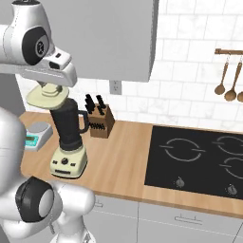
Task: Close the lid blender by securely placing the lid on top.
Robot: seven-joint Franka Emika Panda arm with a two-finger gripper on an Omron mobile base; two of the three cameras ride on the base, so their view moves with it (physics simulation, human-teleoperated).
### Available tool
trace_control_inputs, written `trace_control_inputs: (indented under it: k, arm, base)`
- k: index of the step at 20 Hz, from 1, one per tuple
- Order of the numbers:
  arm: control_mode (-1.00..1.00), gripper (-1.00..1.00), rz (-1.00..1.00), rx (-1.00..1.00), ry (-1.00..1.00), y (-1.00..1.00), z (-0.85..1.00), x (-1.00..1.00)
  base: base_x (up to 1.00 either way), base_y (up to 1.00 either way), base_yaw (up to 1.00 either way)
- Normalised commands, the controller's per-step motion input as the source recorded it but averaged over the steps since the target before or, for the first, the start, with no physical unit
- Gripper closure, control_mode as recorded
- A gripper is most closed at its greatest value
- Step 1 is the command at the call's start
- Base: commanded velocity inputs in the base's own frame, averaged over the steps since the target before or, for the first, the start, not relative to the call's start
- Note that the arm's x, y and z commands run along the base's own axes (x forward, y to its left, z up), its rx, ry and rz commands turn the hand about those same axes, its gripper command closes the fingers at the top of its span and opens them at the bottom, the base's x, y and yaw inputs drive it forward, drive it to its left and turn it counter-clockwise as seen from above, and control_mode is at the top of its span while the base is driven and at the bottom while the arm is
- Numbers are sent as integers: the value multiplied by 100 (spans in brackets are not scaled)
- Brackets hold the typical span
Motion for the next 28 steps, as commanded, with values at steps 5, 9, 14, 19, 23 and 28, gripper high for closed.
trace_control_inputs:
  k: [5,9,14,19,23,28]
  arm:
    - [-100,100,0,2,0,17,-72,36]
    - [-100,100,0,1,-1,34,-38,33]
    - [-100,100,0,1,0,35,-6,38]
    - [-100,100,0,3,0,1,0,42]
    - [-100,100,0,0,0,-12,0,43]
    - [-100,100,0,0,1,-4,-9,37]
  base:
    - [0,0,0]
    - [0,0,0]
    - [0,0,0]
    - [0,0,0]
    - [0,0,0]
    - [0,0,0]
